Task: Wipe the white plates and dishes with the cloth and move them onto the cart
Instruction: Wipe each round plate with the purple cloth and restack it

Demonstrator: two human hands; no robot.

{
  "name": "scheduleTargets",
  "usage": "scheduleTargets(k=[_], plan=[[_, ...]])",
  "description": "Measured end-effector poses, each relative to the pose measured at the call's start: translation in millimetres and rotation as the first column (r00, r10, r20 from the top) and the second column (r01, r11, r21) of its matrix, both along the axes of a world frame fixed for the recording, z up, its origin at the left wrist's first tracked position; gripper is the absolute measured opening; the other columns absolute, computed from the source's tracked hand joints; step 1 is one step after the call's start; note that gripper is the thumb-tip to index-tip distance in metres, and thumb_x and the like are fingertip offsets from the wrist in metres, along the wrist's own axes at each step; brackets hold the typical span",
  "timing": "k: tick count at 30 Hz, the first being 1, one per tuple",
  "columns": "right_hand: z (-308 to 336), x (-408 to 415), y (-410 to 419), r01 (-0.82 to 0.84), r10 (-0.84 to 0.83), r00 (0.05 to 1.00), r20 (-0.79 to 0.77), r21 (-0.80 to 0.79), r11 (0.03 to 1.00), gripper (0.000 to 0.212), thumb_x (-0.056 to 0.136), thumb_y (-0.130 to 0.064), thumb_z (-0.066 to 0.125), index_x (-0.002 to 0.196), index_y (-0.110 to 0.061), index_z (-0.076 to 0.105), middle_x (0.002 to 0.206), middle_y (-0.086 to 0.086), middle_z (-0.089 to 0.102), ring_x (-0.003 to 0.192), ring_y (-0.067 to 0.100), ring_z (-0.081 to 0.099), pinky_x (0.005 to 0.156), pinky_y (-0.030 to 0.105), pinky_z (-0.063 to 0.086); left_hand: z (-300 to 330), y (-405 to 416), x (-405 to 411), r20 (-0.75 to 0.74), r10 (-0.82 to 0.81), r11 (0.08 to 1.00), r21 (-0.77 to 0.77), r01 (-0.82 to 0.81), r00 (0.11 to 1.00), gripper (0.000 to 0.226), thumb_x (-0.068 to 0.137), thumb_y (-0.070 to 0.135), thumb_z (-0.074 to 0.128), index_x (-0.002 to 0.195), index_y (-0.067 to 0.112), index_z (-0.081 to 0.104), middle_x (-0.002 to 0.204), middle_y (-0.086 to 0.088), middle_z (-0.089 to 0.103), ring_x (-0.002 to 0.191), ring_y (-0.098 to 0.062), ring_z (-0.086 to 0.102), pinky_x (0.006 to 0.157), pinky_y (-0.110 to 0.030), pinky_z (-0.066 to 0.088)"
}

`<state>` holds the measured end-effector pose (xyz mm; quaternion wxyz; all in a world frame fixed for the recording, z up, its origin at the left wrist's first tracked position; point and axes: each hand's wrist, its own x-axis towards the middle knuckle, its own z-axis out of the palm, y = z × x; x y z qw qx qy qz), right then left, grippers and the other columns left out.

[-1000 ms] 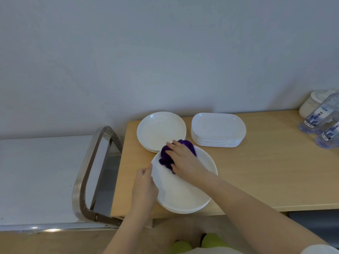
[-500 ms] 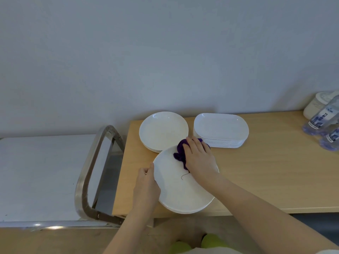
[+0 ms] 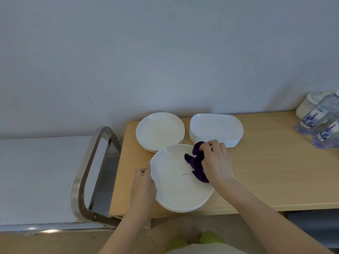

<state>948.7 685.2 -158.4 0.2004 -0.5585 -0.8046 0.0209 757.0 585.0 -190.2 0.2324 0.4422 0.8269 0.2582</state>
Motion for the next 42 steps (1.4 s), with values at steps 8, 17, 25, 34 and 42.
scheduleTargets(k=[8, 17, 25, 34, 42], plan=[[11, 52, 9, 0.239, -0.236, 0.947, -0.218, -0.015, 0.971, 0.04, 0.075, 0.017, 0.049, 0.111, 0.005, 0.06, 0.115, 0.023, 0.052, 0.099, 0.043, 0.045, 0.085, 0.049, 0.042, -2, 0, -3, -0.006, -0.049, 0.999, 0.011, 0.049, 0.999, 0.052, 0.097, 0.008, 0.044, 0.145, 0.022, 0.032, 0.127, 0.0, 0.042, 0.084, -0.009, 0.052, 0.07, -0.022, 0.049], [-27, 82, 15, 0.248, -0.261, 0.963, -0.058, -0.172, 0.953, 0.037, 0.081, 0.014, 0.046, 0.115, 0.004, 0.057, 0.117, 0.022, 0.05, 0.102, 0.04, 0.044, 0.086, 0.048, 0.042, 9, 13, 1, -0.174, -0.009, 0.998, 0.064, 0.021, 0.985, 0.038, 0.093, 0.006, 0.044, 0.13, 0.015, 0.048, 0.13, -0.002, 0.045, 0.114, -0.019, 0.043, 0.096, -0.034, 0.044], [-47, 76, 16, 0.214, -0.17, 0.969, 0.181, -0.258, 0.942, 0.039, 0.089, -0.006, 0.045, 0.126, -0.019, 0.05, 0.128, 0.002, 0.045, 0.116, 0.023, 0.04, 0.092, 0.034, 0.038, 11, 41, -5, -0.227, -0.081, 0.993, 0.07, 0.099, 0.97, 0.041, 0.092, 0.004, 0.044, 0.13, 0.016, 0.051, 0.119, -0.001, 0.055, 0.105, -0.018, 0.05, 0.083, -0.031, 0.048], [14, 24, 55, 0.05, -0.075, 0.992, -0.105, -0.222, 0.974, 0.026, 0.095, -0.014, 0.041, 0.116, -0.018, 0.056, 0.114, -0.001, 0.059, 0.095, 0.022, 0.058, 0.071, 0.033, 0.047, 14, 73, -29, -0.175, -0.015, 1.0, 0.017, 0.018, 0.984, 0.038, 0.097, 0.01, 0.038, 0.133, 0.016, 0.048, 0.125, 0.0, 0.056, 0.102, -0.019, 0.056, 0.075, -0.034, 0.05], [11, -62, 108, -0.14, 0.123, 0.99, -0.074, -0.305, 0.942, 0.021, 0.091, -0.007, 0.042, 0.109, -0.013, 0.053, 0.105, 0.004, 0.053, 0.094, 0.025, 0.05, 0.069, 0.031, 0.038, -3, 114, -63, -0.142, 0.129, 0.985, -0.1, -0.144, 0.982, 0.023, 0.099, 0.022, 0.04, 0.113, 0.01, 0.053, 0.097, -0.001, 0.059, 0.077, -0.014, 0.051, 0.056, -0.023, 0.033]])
